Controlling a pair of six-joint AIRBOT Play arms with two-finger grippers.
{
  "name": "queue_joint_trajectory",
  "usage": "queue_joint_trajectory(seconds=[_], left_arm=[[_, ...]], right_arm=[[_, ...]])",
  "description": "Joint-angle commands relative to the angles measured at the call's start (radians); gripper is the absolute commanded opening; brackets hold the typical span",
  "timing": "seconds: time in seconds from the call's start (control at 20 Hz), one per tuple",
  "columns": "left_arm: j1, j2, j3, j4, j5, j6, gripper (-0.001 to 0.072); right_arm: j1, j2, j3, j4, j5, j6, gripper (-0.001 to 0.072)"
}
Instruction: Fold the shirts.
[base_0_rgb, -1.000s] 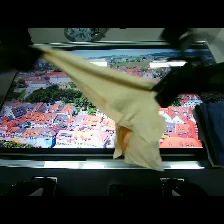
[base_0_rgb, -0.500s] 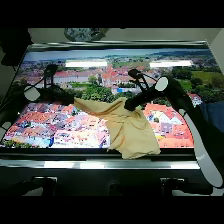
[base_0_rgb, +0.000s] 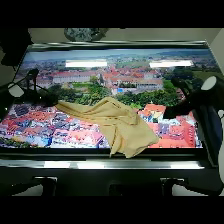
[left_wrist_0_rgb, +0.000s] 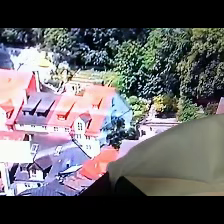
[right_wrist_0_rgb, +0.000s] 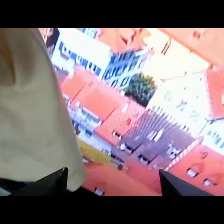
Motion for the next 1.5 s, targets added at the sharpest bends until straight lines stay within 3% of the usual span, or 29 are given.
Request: queue_joint_trajectory(seconds=[0.0, 0.15, 0.35, 0.4, 0.45, 0.5, 0.65, 0.85, 1.0, 1.2, 1.45], left_arm=[[0.006, -0.001, -0.024, -0.005, -0.021, 0.001, 0.0026], [-0.016, -0.002, -0.025, -0.005, -0.021, 0.004, 0.0026], [-0.019, -0.002, -0.025, -0.008, -0.021, 0.004, 0.0026], [-0.019, -0.002, -0.025, -0.008, -0.018, 0.004, 0.0026], [-0.019, -0.002, -0.024, -0.008, -0.013, 0.004, 0.0026], [-0.018, -0.001, -0.019, -0.008, -0.010, 0.015, 0.0025], [0.001, 0.011, 0.076, -0.008, -0.005, 0.084, 0.0025], [0.079, 0.038, 0.407, -0.012, 0.051, 0.079, 0.0025], [0.171, 0.050, 0.683, -0.135, 0.063, 0.079, 0.0025], [0.295, 0.121, 0.816, -0.303, 0.106, 0.034, 0.0025], [0.370, 0.198, 0.806, -0.307, 0.013, 0.018, 0.0025]], right_arm=[[-0.078, 0.006, -0.235, 0.142, 0.057, -0.058, 0.0684], [-0.010, 0.006, -0.394, 0.183, -0.127, -0.075, 0.0690], [0.068, -0.033, -0.429, 0.199, -0.283, 0.017, 0.0670], [0.076, -0.042, -0.429, 0.222, -0.291, 0.018, 0.0545], [0.079, -0.042, -0.428, 0.243, -0.296, 0.005, 0.0216], [0.079, -0.039, -0.417, 0.249, -0.294, 0.003, 0.0044], [0.079, -0.003, -0.272, 0.151, -0.259, -0.053, 0.0047], [0.079, 0.137, 0.143, -0.264, -0.348, -0.018, 0.0048], [0.079, 0.232, 0.414, -0.526, -0.441, 0.034, 0.0049], [0.079, 0.338, 0.558, -0.593, -0.439, 0.061, 0.0049], [0.079, 0.417, 0.558, -0.593, -0.359, 0.063, 0.0049]])
